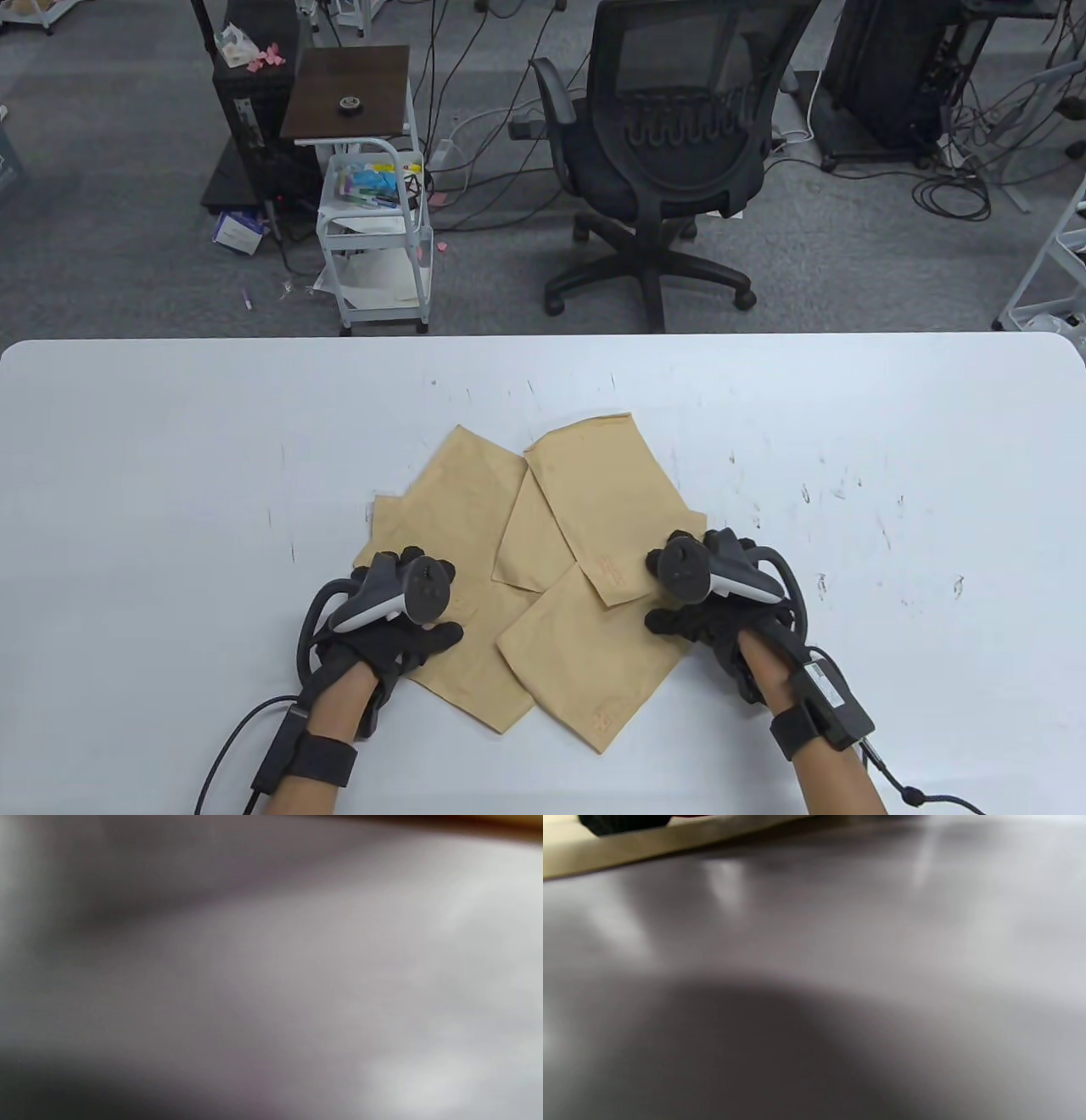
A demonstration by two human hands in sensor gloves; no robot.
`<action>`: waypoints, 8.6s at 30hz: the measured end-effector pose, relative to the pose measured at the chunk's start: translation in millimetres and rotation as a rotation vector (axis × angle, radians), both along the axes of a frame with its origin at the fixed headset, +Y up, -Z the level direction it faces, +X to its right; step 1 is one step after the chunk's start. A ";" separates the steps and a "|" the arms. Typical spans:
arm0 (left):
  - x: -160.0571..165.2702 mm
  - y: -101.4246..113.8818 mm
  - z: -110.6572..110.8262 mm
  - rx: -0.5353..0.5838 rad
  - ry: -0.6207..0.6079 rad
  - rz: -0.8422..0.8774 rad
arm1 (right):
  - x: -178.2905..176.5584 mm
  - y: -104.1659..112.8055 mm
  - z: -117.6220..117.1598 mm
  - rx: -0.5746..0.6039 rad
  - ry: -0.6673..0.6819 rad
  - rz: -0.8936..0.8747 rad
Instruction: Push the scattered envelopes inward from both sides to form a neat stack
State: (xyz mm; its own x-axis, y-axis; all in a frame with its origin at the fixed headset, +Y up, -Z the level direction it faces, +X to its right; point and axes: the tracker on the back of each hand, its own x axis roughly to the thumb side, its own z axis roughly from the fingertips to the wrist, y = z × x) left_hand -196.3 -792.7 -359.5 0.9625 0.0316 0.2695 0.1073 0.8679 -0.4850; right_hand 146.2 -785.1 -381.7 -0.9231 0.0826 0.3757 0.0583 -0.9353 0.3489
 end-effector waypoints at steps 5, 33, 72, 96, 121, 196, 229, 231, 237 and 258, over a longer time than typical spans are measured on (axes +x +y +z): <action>9.9 6.7 0.9 0.055 -0.033 0.032 | -28.6 6.7 6.6 -0.026 0.102 0.073; -34.9 48.5 -3.8 0.146 0.155 0.518 | -30.5 29.5 6.7 -0.014 0.130 0.042; 66.7 10.2 36.1 0.088 -0.334 -0.039 | -85.9 13.2 -62.7 -0.046 0.020 0.053; 87.6 -1.9 45.8 -0.127 -0.410 0.074 | -107.5 24.9 -94.7 -0.121 -0.409 0.040; 85.9 2.6 47.0 0.024 -0.337 -0.120 | -55.9 47.3 -83.2 -0.340 -0.220 -0.522; 18.5 18.5 13.4 -0.487 -0.158 1.565 | 55.1 80.7 26.1 0.411 -0.002 -0.806; 5.4 27.5 8.5 -0.164 -0.066 1.400 | -36.4 187.3 25.5 0.255 0.308 -0.050; 1.4 32.0 9.0 -0.107 -0.059 1.384 | -40.6 170.8 26.9 0.177 0.282 0.028; 7.9 31.4 12.0 0.034 0.050 1.412 | -57.5 149.6 13.9 0.245 0.325 0.056; 21.7 19.9 16.0 -0.159 0.027 1.568 | -37.1 169.2 10.7 0.377 0.328 -0.079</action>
State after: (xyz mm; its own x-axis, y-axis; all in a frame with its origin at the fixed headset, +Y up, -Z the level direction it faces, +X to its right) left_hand -174.6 -772.8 -343.5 -0.0493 0.9874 0.1506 -0.8239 0.0450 -0.5649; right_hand 109.1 -615.9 -370.9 -0.7481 -0.0496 0.6617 0.0316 -0.9987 -0.0391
